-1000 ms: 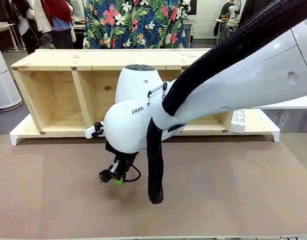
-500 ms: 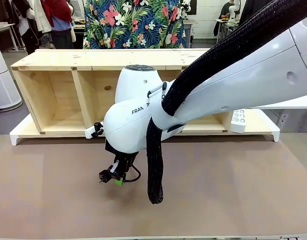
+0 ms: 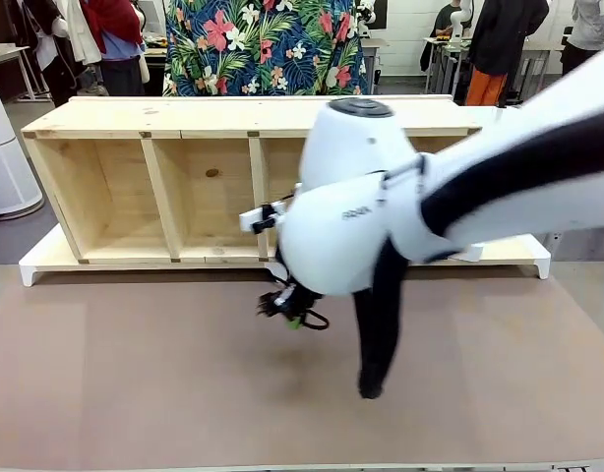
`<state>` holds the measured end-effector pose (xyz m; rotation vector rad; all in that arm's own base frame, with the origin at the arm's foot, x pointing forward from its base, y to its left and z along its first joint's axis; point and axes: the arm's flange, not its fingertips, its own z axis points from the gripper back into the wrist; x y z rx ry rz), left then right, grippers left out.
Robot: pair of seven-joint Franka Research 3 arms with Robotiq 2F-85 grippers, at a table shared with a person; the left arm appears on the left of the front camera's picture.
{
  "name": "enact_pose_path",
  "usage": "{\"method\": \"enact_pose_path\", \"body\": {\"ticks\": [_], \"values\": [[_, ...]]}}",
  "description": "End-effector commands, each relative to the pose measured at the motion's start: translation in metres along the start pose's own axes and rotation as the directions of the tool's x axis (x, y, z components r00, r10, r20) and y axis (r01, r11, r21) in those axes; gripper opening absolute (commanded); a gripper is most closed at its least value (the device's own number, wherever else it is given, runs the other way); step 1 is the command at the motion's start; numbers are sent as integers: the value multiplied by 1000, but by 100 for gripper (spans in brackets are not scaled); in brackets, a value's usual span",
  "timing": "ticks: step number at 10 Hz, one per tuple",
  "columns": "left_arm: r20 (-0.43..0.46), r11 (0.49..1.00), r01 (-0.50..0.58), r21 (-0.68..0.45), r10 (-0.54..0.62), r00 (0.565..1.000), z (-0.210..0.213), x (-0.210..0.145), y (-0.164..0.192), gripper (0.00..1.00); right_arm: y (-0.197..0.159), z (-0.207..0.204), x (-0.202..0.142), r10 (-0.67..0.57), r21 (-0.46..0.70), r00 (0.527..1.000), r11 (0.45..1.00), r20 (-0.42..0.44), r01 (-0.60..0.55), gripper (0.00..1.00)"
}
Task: Perform cable management.
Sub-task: Pull the grasped Power Cable to the location of the Power Strip.
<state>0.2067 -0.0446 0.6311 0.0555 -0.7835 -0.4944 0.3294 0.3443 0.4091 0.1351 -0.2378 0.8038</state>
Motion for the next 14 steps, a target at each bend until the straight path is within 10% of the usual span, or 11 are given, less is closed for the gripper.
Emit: {"method": "enact_pose_path", "body": {"ticks": [1, 14], "values": [[2, 1000, -7, -2, 7, 1000, 0, -1, 0, 100, -10, 9, -36, -105, -53, 994, 993, 14, 106, 14], [2, 1000, -7, -2, 7, 1000, 0, -1, 0, 100, -164, 54, -115, -458, -98, 849, 863, 264, 496, 14]]}}
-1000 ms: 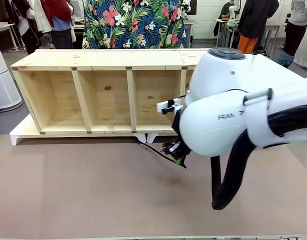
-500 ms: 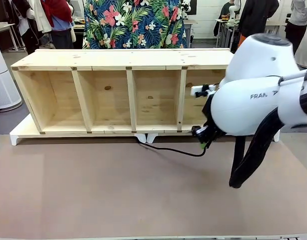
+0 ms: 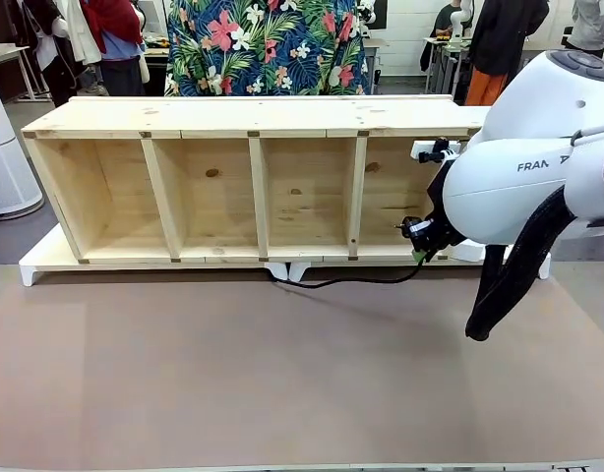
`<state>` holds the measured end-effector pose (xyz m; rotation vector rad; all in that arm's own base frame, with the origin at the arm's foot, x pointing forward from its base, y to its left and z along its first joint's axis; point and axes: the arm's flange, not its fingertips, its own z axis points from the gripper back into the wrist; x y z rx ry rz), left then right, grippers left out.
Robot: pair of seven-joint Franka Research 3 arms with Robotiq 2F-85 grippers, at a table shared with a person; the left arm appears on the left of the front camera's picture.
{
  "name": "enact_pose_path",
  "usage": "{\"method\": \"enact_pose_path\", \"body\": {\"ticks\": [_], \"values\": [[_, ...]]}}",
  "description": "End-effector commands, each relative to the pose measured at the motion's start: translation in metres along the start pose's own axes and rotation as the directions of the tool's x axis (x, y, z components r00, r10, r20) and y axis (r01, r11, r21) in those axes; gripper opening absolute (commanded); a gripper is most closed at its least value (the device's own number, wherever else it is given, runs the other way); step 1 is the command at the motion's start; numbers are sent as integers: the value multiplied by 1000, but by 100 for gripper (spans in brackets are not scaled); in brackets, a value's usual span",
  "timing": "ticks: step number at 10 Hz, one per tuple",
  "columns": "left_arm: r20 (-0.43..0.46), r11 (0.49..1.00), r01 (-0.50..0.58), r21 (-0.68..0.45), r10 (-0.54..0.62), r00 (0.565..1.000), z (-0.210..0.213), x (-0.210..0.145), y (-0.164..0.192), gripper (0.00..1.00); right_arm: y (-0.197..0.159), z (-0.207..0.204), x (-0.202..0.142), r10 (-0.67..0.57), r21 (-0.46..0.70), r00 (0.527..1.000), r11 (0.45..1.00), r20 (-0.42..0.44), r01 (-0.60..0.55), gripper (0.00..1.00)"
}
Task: Perform cable management.
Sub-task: Pull the grasped Power Cable to the location of the Power Strip.
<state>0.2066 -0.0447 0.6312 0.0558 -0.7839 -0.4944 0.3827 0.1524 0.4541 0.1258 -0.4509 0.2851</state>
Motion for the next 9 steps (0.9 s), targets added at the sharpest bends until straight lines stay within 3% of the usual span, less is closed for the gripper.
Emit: {"method": "enact_pose_path", "body": {"ticks": [1, 3, 4, 9], "values": [[2, 1000, -7, -2, 7, 1000, 0, -1, 0, 100, -11, -16, -34, -26, 6, 1000, 1000, 12, 25, 14], [2, 1000, -7, -2, 7, 1000, 0, -1, 0, 100, -14, -18, -37, -30, 7, 999, 1000, 21, 30, 14], [2, 1000, -7, -2, 7, 1000, 0, -1, 0, 100, -5, -9, 1, -12, 1, 1000, 1000, -3, 12, 14], [2, 1000, -7, -2, 7, 1000, 0, -1, 0, 100, -5, -9, 1, -12, 1, 1000, 1000, -3, 12, 14]]}}
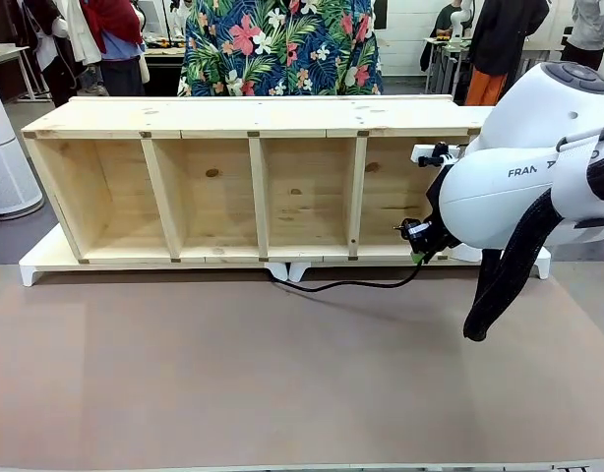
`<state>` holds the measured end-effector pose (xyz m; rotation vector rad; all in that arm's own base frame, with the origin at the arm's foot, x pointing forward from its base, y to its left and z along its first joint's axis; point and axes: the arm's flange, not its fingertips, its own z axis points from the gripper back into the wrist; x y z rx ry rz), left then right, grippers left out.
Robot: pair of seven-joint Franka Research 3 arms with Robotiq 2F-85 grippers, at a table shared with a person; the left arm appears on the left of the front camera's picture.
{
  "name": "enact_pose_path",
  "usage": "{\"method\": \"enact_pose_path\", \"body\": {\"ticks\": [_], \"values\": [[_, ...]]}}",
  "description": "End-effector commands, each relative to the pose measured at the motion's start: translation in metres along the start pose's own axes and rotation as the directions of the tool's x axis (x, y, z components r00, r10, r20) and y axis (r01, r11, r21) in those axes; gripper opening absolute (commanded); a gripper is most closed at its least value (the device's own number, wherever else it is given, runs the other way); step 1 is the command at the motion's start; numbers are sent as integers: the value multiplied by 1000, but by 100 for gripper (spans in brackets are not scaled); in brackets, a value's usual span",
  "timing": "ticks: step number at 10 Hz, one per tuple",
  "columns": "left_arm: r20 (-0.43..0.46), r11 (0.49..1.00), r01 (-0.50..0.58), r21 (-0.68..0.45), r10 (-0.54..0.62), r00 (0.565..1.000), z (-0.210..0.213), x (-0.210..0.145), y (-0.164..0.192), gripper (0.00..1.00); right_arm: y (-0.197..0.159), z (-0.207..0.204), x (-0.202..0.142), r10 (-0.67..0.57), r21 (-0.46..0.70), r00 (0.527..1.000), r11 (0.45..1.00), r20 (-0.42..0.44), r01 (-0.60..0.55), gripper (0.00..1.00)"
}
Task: Perform cable management.
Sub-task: Pull the grasped Power Cable to the location of the Power Strip.
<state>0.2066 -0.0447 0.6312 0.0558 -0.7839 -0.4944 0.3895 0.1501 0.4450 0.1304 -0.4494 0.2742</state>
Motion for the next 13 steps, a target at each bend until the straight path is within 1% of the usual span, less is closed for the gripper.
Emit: {"method": "enact_pose_path", "body": {"ticks": [1, 3, 7, 10, 13], "values": [[2, 1000, -7, -2, 7, 1000, 0, -1, 0, 100, 0, 1, 0, -1, -2, 1000, 1000, -2, 1, 14], [2, 1000, -7, -2, 7, 1000, 0, -1, 0, 100, 0, 0, 0, 0, 0, 1000, 1000, 0, 0, 14], [2, 1000, -7, -2, 7, 1000, 0, -1, 0, 100, -24, 21, -22, -45, -48, 999, 998, -16, 44, 14], [2, 1000, -7, -2, 7, 1000, 0, -1, 0, 100, -57, 45, -33, -106, -78, 994, 992, -40, 102, 14], [2, 1000, -7, -2, 7, 1000, 0, -1, 0, 100, -87, 50, -28, -175, -100, 985, 980, -5, 173, 14]]}}
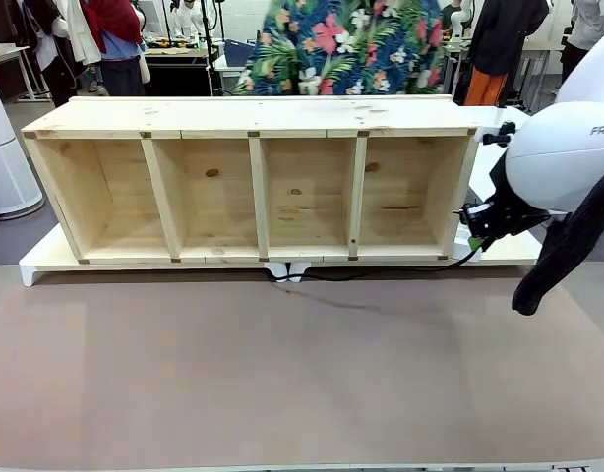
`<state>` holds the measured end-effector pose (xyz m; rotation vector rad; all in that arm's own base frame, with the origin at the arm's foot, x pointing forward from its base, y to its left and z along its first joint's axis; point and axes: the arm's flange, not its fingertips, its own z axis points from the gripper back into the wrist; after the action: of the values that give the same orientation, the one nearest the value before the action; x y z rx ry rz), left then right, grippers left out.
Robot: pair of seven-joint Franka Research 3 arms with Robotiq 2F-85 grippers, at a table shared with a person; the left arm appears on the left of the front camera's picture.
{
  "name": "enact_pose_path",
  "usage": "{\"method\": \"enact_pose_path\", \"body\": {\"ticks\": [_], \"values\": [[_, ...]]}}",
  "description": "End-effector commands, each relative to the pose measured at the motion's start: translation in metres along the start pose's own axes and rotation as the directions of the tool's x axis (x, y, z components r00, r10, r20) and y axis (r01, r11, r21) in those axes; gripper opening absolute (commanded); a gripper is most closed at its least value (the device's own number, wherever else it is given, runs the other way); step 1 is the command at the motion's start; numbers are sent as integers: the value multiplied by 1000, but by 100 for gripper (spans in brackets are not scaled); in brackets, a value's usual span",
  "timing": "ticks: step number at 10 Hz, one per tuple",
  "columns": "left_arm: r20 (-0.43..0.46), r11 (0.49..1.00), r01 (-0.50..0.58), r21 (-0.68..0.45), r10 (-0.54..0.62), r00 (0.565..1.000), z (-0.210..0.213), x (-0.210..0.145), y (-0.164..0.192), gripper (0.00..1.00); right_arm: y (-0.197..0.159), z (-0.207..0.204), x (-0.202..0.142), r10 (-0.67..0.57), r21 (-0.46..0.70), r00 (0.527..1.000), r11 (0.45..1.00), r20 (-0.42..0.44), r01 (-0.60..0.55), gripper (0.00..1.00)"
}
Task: Perform cable management.
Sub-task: Pull the grasped Power Cable to the location of the Power Strip.
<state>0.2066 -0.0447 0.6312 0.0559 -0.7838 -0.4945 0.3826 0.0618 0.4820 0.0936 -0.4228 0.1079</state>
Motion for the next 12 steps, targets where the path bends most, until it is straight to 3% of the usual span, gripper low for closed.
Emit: {"method": "enact_pose_path", "body": {"ticks": [1, 8, 12], "values": [[2, 1000, -7, -2, 7, 1000, 0, -1, 0, 100, -15, -3, -14, -35, -27, 999, 999, 18, 36, 14], [2, 1000, -7, -2, 7, 1000, 0, -1, 0, 100, -79, 9, 18, -171, -123, 983, 976, 72, 179, 14], [2, 1000, -7, -2, 7, 1000, 0, -1, 0, 100, -91, 12, 54, -139, -107, 976, 982, 167, 158, 14]]}}
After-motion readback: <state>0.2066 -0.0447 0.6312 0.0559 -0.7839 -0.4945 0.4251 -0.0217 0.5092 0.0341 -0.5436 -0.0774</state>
